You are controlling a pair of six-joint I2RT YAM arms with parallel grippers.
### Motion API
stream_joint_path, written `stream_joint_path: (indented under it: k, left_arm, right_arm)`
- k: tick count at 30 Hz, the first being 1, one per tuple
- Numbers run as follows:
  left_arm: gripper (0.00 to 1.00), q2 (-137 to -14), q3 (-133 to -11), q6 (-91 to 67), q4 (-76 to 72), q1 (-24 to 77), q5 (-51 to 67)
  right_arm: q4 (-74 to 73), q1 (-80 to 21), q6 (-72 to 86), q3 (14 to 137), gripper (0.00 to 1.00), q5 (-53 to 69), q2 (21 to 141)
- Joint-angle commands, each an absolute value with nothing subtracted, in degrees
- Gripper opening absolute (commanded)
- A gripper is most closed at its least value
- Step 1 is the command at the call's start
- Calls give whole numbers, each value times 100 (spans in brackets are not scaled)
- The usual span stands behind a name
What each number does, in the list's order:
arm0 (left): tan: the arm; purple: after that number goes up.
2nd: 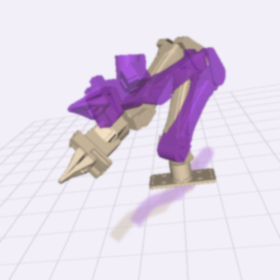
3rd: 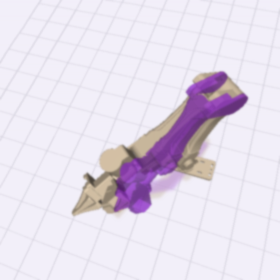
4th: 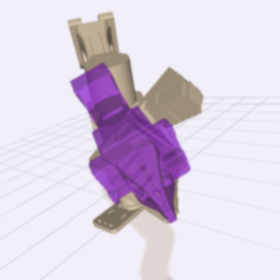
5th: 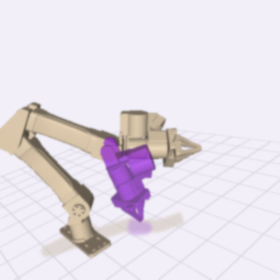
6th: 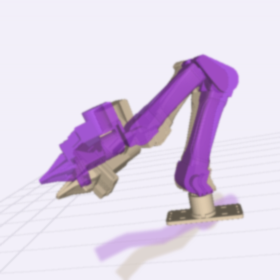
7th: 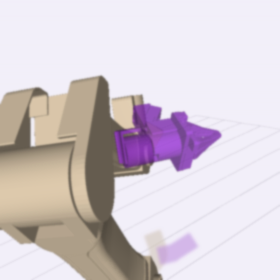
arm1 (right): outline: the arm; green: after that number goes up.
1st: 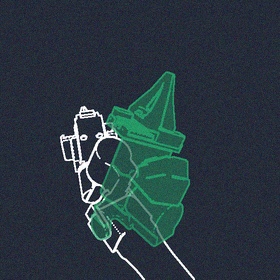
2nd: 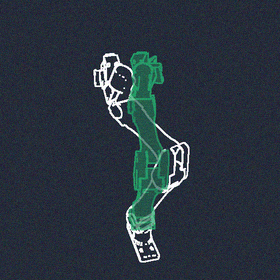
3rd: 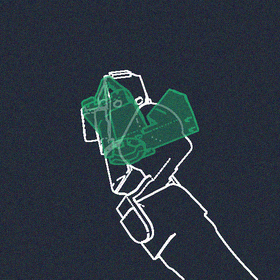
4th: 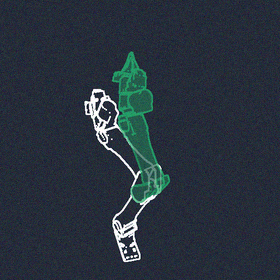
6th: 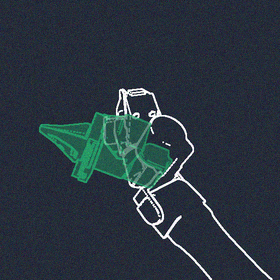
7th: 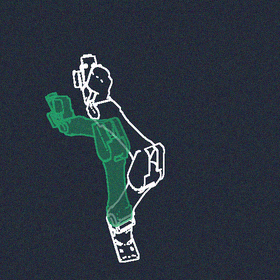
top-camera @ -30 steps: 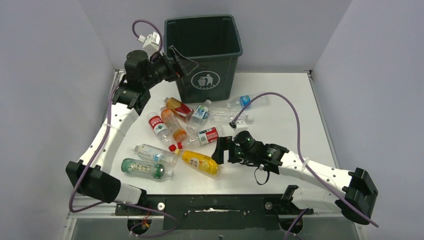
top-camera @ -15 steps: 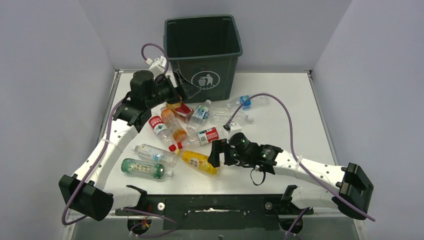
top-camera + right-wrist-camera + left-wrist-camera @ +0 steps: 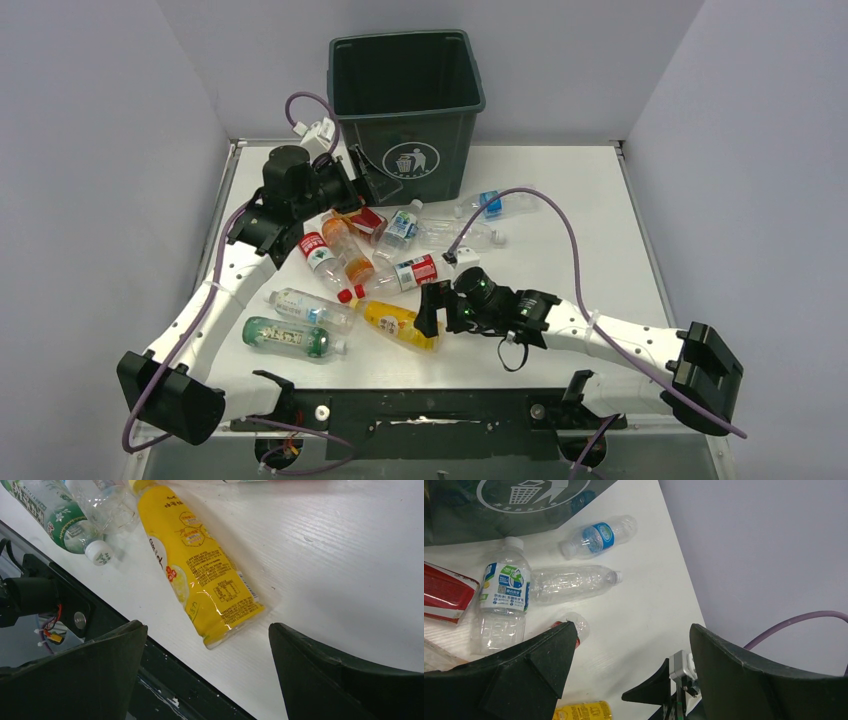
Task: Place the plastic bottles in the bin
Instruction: Place the plastic bottle in the trash bin, then pick up the plastic bottle at the center of the board.
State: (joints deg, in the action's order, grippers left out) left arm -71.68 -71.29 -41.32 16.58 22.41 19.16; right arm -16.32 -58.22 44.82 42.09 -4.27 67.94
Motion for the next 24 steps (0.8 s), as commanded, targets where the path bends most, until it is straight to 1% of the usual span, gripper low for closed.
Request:
stream_joint_path:
  k: [1,24]
  left_arm:
    - [84,-6987,-7155,-4122,1463,2259,1905]
    - [84,-7022,-7066,-4141,1440,2268,1920]
  right_arm:
    - [-1338,-5868,4362,4374,98,-414,6876]
    - [-1222,-5866,4301,4333,98,-356,7026]
